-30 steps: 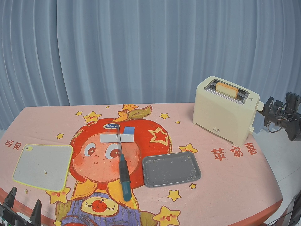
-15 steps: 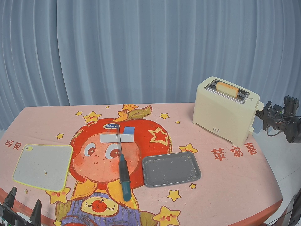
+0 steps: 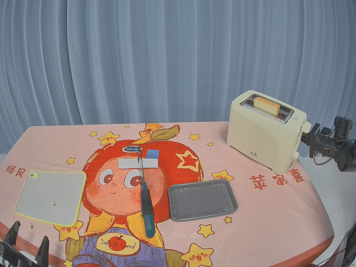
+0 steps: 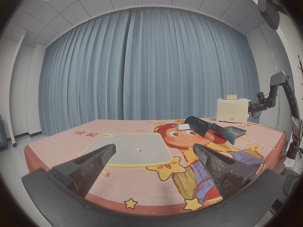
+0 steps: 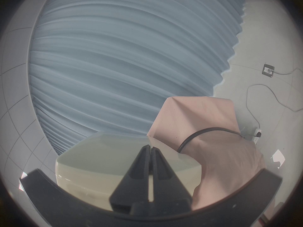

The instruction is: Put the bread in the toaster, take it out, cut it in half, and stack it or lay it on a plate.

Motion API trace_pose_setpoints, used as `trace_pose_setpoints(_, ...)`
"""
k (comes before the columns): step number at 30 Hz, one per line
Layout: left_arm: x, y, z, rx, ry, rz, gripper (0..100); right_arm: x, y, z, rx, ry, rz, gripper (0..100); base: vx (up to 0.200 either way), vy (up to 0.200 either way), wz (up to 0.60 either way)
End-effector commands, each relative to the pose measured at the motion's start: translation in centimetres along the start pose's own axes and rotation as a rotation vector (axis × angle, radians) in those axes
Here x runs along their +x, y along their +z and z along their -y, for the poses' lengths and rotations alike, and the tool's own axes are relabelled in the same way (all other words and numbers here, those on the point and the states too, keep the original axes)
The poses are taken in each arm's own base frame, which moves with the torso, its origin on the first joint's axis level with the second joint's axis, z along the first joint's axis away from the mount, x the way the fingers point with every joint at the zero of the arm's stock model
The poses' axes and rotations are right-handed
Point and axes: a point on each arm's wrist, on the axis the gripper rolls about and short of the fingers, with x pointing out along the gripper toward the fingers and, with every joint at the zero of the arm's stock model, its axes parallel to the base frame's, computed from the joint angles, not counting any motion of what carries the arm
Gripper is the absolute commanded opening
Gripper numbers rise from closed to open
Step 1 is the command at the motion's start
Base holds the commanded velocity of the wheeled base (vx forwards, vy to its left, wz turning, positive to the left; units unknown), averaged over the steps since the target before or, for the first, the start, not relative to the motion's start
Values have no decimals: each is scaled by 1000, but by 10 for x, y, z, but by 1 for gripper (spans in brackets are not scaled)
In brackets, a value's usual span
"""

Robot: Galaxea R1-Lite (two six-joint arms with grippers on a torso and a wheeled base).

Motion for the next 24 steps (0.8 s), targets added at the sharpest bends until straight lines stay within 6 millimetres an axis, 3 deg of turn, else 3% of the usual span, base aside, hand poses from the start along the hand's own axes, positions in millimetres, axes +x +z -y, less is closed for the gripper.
trace_pose_setpoints(1,1,-4,0,0,0,-17,100,1,5,4,-5,-1,15,0,0,0,0)
trace_pose_setpoints(5,1,-4,0,0,0,-17,100,-6,16,0,-25,13,53,0,0,0,0)
trace_pose_setpoints(14,1,-4,0,0,0,-17,100,-11,17,-5,-113,14,79,0,0,0,0)
trace_pose_setpoints(21,1,-4,0,0,0,-17,100,-30,19,-29,-245,33,151,0,0,0,0)
trace_pose_setpoints(24,1,-4,0,0,0,-17,100,-43,14,-32,-419,19,178,0,0,0,0)
